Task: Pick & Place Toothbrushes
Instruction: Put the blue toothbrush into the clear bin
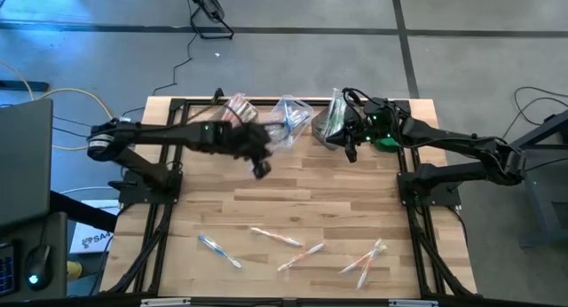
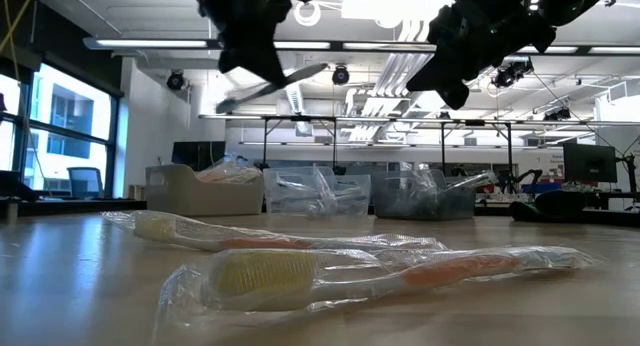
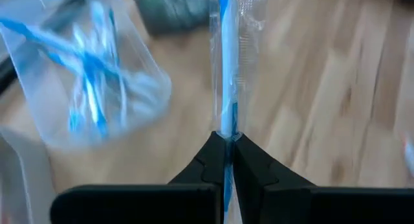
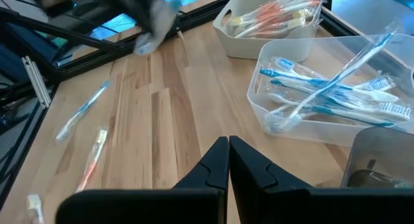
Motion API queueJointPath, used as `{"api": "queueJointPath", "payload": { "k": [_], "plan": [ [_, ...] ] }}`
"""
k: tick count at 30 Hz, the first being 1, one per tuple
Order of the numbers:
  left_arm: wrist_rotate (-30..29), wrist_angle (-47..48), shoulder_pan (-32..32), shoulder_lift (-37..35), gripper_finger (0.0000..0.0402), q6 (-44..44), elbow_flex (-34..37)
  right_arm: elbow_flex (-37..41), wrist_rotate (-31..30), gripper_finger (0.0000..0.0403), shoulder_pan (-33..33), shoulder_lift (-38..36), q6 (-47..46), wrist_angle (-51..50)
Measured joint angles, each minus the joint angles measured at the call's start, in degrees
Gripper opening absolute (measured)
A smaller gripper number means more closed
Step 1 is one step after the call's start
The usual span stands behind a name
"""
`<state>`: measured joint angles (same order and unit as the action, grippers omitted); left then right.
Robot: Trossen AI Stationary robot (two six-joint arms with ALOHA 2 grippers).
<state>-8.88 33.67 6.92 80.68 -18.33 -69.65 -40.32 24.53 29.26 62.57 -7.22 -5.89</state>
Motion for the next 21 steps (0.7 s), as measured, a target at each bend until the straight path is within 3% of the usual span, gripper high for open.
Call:
{"api": "queueJointPath", "payload": {
  "k": [11,21],
  "plan": [
    [3.4,-17.1,12.3,0.0,0.0006,1.6,0.0,0.0,-0.6,0.0005,0.0,0.0,0.0,0.1],
    [6.2,-24.3,18.0,3.3,0.0006,1.5,-0.1,0.0,-2.4,0.0005,0.0,0.0,-1.7,1.8]
  ]
}}
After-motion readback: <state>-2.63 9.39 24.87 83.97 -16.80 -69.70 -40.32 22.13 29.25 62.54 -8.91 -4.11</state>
